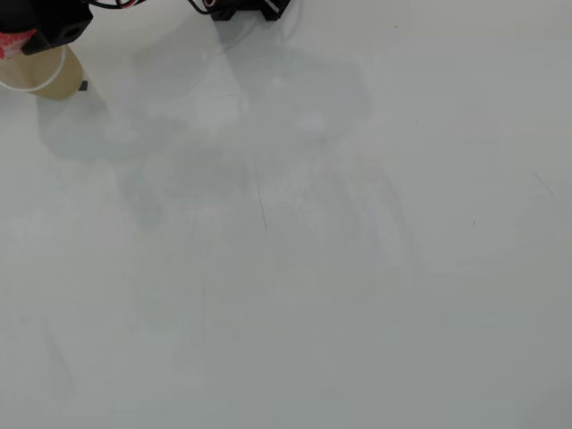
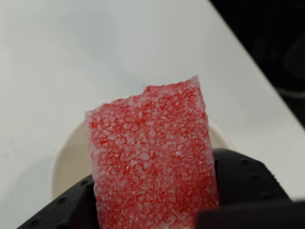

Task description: Pick up the cube and drop it in the cup.

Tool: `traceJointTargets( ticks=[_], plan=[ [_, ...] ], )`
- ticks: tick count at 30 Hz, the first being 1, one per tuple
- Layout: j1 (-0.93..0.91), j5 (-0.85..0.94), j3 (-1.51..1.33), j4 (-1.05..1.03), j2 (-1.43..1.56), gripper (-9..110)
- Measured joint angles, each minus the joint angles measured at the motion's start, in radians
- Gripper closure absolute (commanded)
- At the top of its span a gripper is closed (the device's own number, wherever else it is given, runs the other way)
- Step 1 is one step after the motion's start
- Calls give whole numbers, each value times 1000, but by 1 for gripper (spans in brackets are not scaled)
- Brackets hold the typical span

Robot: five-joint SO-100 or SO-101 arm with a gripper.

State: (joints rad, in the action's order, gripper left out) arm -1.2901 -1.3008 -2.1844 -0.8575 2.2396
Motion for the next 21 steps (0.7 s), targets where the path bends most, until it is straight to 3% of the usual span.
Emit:
traceJointTargets(
  ticks=[21],
  plan=[
    [0,0,0,0,0,76]
  ],
)
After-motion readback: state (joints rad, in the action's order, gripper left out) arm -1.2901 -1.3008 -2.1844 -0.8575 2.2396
